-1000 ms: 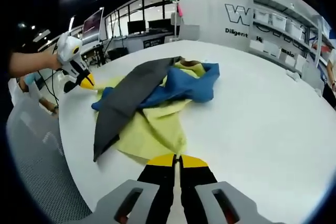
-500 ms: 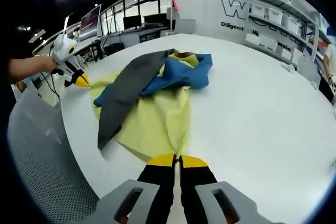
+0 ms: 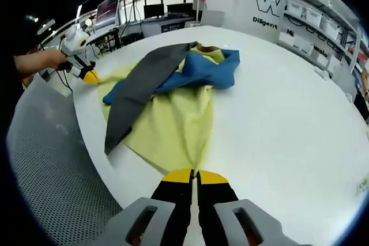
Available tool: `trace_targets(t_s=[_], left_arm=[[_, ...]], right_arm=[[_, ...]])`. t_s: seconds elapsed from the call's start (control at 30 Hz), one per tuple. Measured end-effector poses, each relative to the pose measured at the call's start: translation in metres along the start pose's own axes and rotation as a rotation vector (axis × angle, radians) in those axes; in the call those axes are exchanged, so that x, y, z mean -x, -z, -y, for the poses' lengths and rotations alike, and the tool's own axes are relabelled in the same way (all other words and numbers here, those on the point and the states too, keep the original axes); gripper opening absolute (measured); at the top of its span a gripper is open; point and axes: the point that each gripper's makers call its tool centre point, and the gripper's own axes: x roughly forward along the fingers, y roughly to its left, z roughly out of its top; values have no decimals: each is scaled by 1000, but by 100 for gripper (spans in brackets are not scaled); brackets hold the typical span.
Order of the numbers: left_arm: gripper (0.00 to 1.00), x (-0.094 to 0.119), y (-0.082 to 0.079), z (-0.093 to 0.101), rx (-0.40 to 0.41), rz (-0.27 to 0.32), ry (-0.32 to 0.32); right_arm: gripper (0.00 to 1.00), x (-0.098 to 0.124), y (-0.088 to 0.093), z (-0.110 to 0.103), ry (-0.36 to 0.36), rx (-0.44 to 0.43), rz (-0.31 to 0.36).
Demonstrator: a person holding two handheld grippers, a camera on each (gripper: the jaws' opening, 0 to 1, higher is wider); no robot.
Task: Fold the garment on the visible template until the final outline fits inside the template.
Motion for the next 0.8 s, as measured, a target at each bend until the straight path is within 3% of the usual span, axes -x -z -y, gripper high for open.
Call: trace_targets(t_s=[0.17,0.43,0.6,0.8], left_arm=[[4,4,2,2,-60,7,-2],[22,11,-4,0,-221,26,-46],[23,5,-7,4,-323,24,-66],[21,-5,-5,7,-357,3,-80]], right_arm=[[0,2,6,0,-5,-12,-7],[0,1,6,-1,-2,-28,2],[0,2,6,-3,0,-24,14],[3,3,7,-1,17,-15,10]])
